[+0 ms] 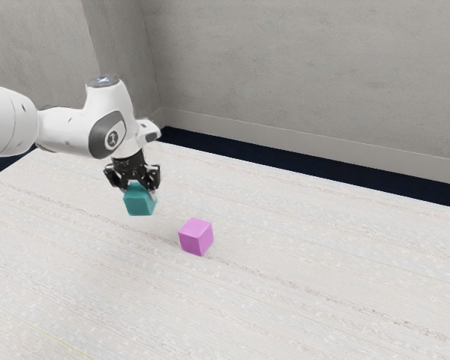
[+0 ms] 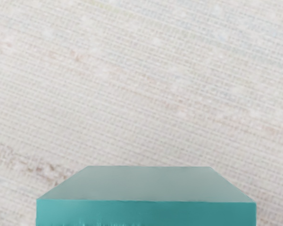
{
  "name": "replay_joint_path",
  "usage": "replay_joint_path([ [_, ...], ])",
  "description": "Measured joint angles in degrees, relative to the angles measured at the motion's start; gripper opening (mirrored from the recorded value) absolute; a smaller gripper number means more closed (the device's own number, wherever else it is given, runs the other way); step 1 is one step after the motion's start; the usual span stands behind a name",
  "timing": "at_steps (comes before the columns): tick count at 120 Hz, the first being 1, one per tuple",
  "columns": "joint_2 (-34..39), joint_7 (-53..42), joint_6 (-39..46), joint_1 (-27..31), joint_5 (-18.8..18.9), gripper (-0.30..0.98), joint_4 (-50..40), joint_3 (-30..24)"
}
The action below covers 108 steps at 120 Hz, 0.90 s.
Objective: Pick up the blue block with one arm, and put the blue block on the table with one arm
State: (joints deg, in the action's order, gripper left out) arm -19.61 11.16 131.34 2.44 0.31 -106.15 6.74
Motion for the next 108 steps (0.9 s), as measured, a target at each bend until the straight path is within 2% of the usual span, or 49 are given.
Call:
replay_joint_path([
  [26, -12.4, 0.3, -0.4, 6.8, 0.0, 0.26, 10.9, -3.7],
  [41, -15.2, 0.4, -0.2, 8.0, 0.0, 0.28, 13.3, -4.3],
  [56, -14.5, 0.0, -0.1, 8.1, -1.3, 0.45, 13.3, -4.4],
  [72, -6.4, -0.6, -0.5, 7.9, -2.3, 0.56, 9.6, -4.3],
  [80, 7.3, -0.8, -2.7, 4.8, -2.5, 0.60, 5.1, -4.3],
  [86, 17.8, -0.8, -7.7, -0.2, -2.5, 0.62, 5.2, -4.5],
  [92, 24.4, -0.8, -13.5, -5.4, -2.4, 0.63, 6.2, -5.1],
  [96, 27.0, -0.7, -17.0, -7.4, -2.3, 0.64, 6.5, -5.4],
  [104, 29.4, -0.7, -22.5, -5.6, -2.0, 0.65, 6.1, -5.6],
  [108, 29.8, -0.6, -24.6, -6.7, -1.4, 0.66, 5.8, -5.1],
])
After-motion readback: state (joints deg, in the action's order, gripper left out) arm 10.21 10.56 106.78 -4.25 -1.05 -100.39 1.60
